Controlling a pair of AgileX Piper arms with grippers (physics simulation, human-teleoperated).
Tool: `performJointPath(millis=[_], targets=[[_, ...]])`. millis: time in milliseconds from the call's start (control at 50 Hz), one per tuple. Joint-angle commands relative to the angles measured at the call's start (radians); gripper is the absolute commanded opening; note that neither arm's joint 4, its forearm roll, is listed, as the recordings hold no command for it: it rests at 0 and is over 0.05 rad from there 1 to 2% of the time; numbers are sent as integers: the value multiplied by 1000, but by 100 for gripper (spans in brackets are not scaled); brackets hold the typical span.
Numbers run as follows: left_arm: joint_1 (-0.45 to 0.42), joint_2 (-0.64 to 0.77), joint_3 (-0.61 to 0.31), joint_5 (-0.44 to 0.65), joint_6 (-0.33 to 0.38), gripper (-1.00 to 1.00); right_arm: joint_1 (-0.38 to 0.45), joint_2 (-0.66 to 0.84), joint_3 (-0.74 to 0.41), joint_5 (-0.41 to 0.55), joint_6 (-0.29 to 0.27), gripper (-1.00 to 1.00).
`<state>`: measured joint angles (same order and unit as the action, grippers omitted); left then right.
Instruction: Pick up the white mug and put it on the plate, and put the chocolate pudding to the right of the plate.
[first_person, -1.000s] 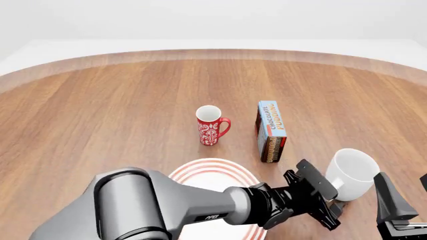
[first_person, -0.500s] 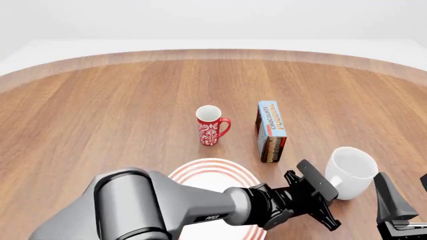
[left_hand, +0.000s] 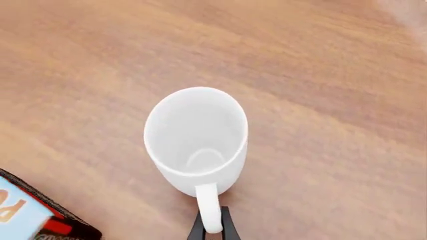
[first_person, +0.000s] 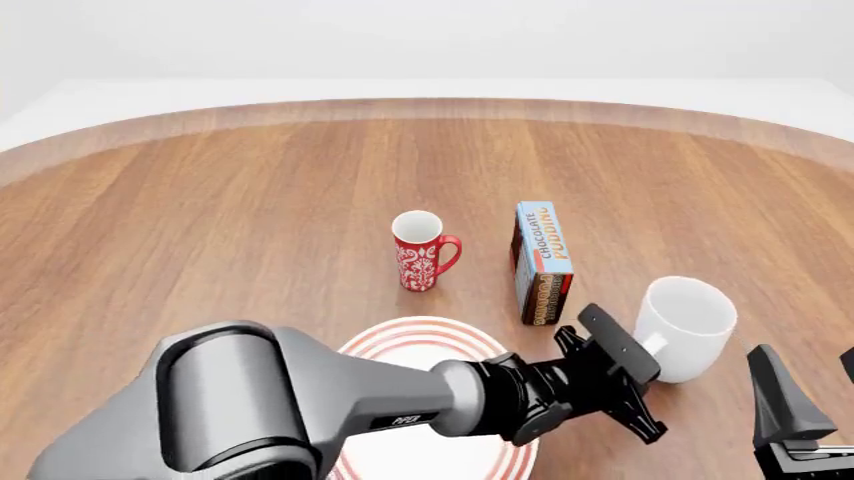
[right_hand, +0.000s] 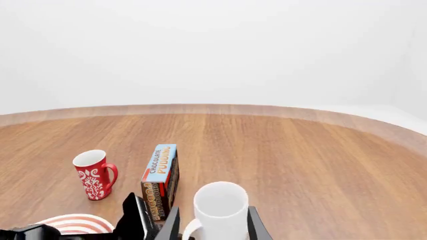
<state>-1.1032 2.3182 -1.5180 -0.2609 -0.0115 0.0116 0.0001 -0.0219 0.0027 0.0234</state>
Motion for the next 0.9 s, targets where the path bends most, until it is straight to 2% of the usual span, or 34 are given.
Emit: performJointPath(millis=[20, 460, 900], targets=[[9, -52, 48, -26, 12, -100, 0, 0, 0, 0, 0, 100], [31, -148, 150, -76, 18, -100, -1, 0, 7, -7, 7, 100], [34, -288, 293, -133, 31, -100, 0, 0, 11, -12, 5, 100]])
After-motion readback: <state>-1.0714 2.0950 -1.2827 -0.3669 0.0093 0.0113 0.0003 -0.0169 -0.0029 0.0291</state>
